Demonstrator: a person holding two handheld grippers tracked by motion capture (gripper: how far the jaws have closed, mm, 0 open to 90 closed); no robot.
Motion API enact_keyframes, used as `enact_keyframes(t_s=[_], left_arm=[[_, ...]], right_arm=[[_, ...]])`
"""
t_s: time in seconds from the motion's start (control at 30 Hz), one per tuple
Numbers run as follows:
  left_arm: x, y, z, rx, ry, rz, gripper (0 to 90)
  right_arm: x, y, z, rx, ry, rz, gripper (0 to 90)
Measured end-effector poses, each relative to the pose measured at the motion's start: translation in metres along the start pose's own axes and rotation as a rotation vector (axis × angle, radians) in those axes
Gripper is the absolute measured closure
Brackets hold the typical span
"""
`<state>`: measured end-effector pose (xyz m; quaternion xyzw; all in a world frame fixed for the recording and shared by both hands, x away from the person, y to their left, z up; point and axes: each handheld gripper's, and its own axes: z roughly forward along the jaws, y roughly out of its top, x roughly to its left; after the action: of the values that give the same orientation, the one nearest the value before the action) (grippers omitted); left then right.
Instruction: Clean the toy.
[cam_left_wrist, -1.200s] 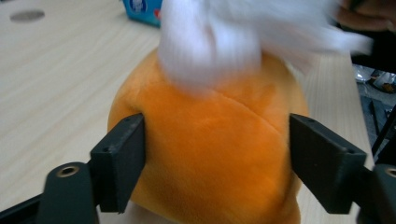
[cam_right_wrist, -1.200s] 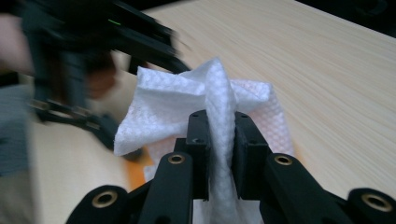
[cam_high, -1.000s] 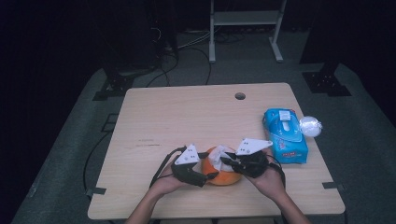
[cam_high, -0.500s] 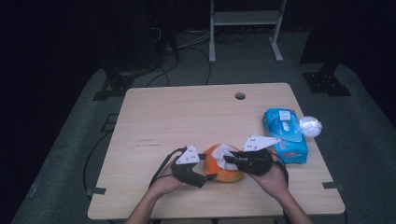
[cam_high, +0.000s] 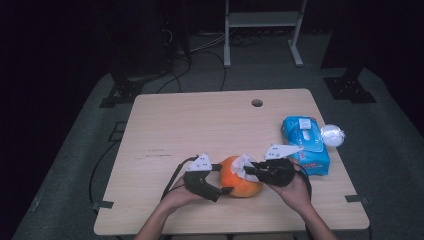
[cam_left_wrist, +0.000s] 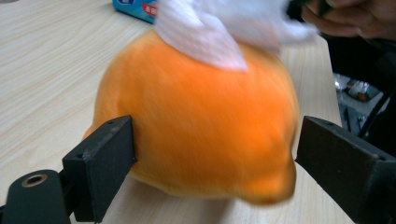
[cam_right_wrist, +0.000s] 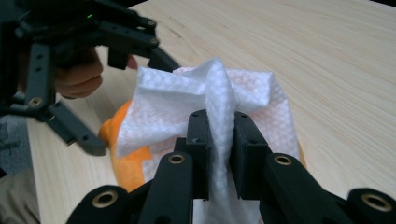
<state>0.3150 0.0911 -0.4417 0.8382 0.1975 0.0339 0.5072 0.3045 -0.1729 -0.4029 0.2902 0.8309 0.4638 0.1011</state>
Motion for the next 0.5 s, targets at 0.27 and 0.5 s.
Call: enact_keyframes(t_s=[0.27,0.5], left_arm=[[-0.013,0.004,-0.001,-0.010,0.052,0.097,29.2],[-0.027,0.009,0.004,0.009,0.071,0.201,29.6]], right_arm=[[0.022,0.009,-0.001,-0.006,-0.019,-0.099,77.9],[0.040,0.018,0.007,0.002,-0.045,-0.186,78.1]])
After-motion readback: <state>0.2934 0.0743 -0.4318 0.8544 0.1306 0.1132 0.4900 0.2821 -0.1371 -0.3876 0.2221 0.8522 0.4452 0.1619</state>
